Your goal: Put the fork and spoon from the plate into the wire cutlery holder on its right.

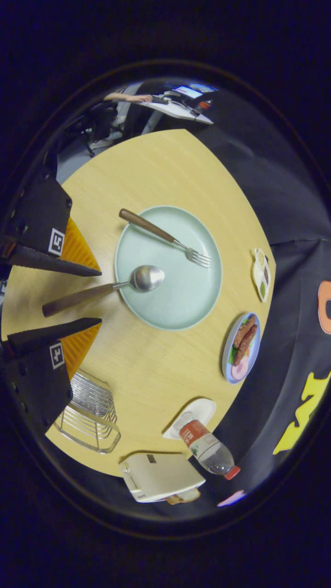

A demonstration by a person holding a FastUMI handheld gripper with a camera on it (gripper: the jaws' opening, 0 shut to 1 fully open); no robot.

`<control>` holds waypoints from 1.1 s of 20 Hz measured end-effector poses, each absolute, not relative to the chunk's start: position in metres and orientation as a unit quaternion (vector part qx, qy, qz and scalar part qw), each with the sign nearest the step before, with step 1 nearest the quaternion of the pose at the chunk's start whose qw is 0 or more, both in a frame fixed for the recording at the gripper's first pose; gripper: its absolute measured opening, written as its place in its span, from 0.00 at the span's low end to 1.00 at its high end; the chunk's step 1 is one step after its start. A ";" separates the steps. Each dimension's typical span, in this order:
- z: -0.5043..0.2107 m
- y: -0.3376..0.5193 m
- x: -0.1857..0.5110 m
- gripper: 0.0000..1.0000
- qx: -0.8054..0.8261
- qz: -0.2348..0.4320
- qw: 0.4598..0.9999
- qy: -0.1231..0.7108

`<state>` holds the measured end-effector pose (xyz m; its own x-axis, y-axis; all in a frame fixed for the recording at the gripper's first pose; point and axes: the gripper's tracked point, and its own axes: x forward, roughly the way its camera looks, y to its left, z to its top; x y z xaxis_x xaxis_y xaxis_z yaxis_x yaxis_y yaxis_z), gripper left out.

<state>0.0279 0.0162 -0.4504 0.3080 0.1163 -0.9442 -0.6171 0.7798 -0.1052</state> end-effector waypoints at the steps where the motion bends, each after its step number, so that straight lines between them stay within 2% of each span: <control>1: -0.456 0.016 0.026 0.44 -0.232 0.236 0.770 0.546; 3: -0.461 0.019 0.024 0.38 -0.227 0.235 0.766 0.554; 7: -0.462 0.026 0.018 0.12 -0.214 0.245 0.759 0.564; 8: -0.459 0.026 0.020 0.09 -0.213 0.246 0.764 0.558; 11: -0.452 0.028 0.015 0.05 -0.190 0.246 0.766 0.563; 17: -0.407 0.016 0.013 0.05 -0.137 0.235 0.793 0.545; 22: -0.362 -0.027 0.008 0.05 -0.115 0.207 0.816 0.528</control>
